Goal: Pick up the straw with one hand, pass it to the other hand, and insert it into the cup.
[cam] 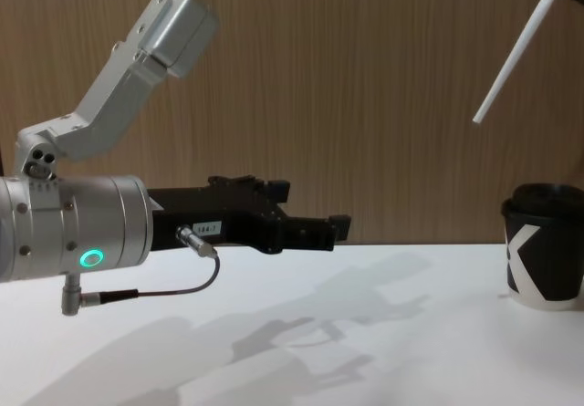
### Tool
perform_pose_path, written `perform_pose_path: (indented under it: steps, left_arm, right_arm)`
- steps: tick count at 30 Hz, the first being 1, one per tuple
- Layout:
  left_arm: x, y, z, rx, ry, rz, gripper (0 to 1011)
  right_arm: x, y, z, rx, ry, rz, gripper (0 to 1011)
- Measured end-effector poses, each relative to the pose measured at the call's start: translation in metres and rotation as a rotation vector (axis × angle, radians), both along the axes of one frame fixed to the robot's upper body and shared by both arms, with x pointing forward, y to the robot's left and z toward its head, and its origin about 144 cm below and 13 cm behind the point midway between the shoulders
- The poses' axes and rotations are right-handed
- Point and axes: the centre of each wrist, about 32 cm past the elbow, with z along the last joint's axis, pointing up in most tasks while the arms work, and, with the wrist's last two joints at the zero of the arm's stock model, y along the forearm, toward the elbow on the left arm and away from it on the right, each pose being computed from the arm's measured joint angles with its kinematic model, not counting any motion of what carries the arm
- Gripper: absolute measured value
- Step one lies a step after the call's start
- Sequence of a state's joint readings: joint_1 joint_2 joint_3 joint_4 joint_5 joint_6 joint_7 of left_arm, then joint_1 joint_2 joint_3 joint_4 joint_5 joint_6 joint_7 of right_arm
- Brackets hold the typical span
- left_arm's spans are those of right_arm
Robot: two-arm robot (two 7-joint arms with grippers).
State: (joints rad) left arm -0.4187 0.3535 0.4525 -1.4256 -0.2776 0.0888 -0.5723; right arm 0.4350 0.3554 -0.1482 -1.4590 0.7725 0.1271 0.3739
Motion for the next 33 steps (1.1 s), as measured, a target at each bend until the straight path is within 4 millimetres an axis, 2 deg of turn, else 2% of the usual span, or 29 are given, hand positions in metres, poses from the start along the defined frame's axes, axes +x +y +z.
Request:
perform_pose_path:
  steps: [33]
  left_arm:
    - [0.000, 0.000, 0.000, 0.000, 0.000, 0.000, 1004]
  right_arm:
    - [0.013, -0.023, -0.009, -0.076, 0.009, -0.070, 0]
